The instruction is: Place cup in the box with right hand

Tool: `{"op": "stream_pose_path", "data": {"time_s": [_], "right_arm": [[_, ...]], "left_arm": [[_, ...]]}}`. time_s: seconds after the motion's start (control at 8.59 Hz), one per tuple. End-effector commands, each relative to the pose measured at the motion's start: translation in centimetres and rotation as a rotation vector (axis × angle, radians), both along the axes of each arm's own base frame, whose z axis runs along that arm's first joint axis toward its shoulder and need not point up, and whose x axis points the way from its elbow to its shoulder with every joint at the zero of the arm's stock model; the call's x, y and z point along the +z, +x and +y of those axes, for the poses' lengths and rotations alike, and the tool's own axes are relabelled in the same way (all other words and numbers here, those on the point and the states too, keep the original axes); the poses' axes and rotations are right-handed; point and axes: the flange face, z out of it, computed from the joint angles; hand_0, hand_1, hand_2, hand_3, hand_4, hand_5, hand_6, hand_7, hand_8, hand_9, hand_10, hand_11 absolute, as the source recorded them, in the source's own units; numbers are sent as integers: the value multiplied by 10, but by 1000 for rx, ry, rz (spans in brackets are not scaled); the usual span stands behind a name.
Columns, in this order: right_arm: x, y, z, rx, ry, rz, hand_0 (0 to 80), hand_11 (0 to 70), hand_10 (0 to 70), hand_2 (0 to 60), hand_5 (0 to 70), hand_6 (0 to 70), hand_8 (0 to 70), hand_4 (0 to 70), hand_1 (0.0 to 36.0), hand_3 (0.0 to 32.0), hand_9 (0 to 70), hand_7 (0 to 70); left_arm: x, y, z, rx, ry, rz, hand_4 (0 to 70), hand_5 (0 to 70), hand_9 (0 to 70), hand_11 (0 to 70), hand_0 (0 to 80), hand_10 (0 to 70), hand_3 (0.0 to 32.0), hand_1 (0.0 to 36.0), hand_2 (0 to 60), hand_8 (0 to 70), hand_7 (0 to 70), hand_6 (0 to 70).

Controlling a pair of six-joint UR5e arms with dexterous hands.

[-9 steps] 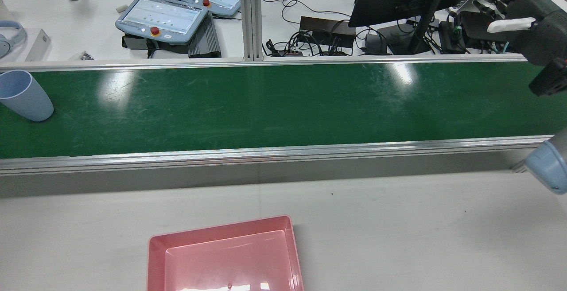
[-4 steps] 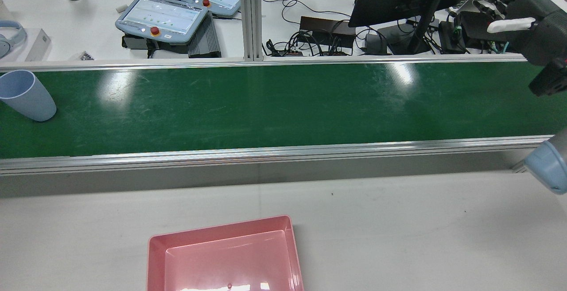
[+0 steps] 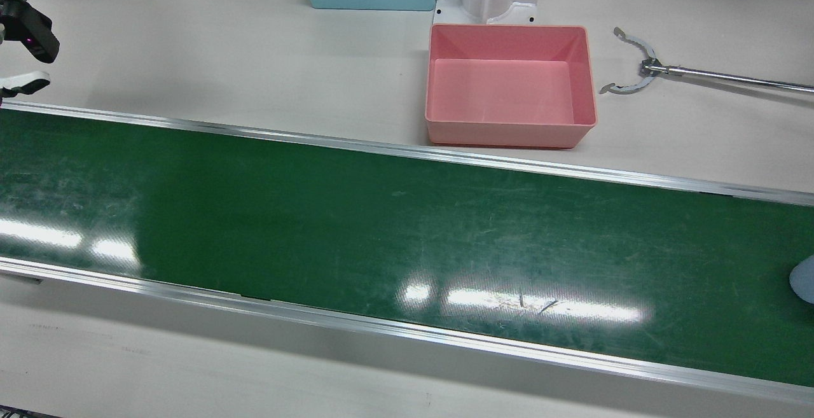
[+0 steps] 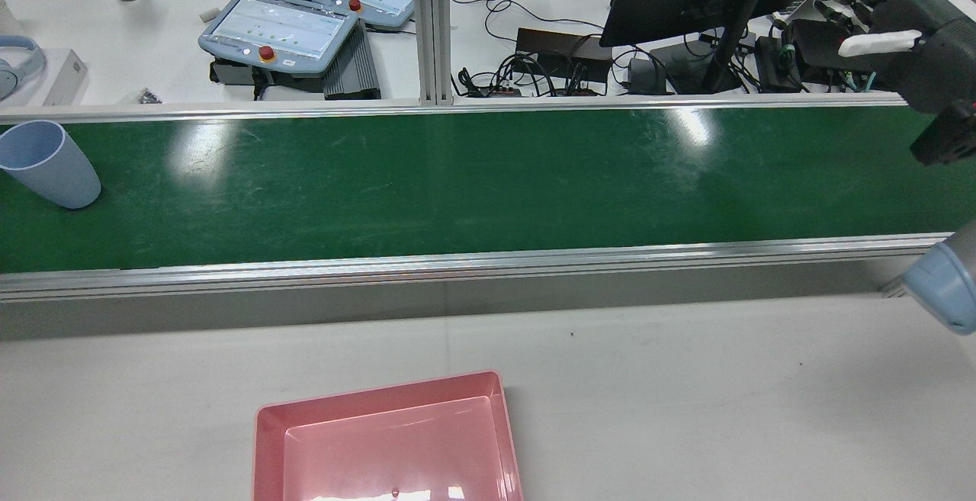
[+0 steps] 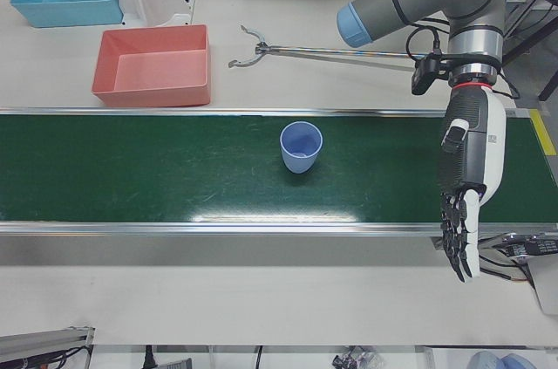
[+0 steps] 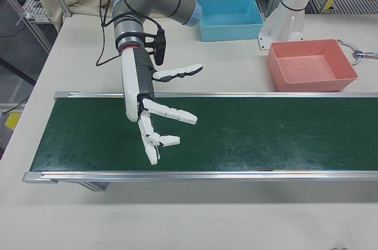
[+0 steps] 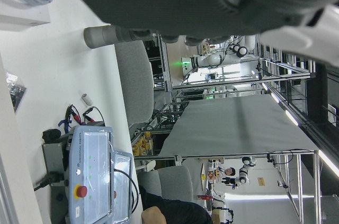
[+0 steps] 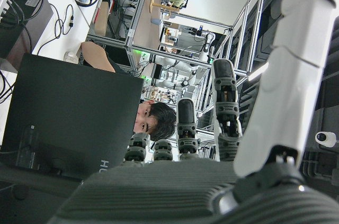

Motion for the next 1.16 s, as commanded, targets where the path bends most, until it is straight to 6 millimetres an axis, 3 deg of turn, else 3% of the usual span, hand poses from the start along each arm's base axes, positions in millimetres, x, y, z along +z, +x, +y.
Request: {"op": "stream_pose_path", "data": {"time_s": [0.0, 1.05], "right_arm": [[0, 0, 0, 0, 0, 0, 558, 109, 64, 0, 53, 96, 19, 352, 123, 0, 98, 428], [-1, 0, 0, 0, 1, 0, 558, 108, 63, 0, 53, 92, 13, 348, 125, 0, 89, 414]], "left_arm": [[0, 1, 0, 1, -1, 0, 0, 0, 0, 0, 0, 0, 0, 0, 0, 0, 0, 0], [0, 0, 0, 0, 0, -1, 0, 0, 0, 0, 0, 0, 0, 0, 0, 0, 0, 0]]}}
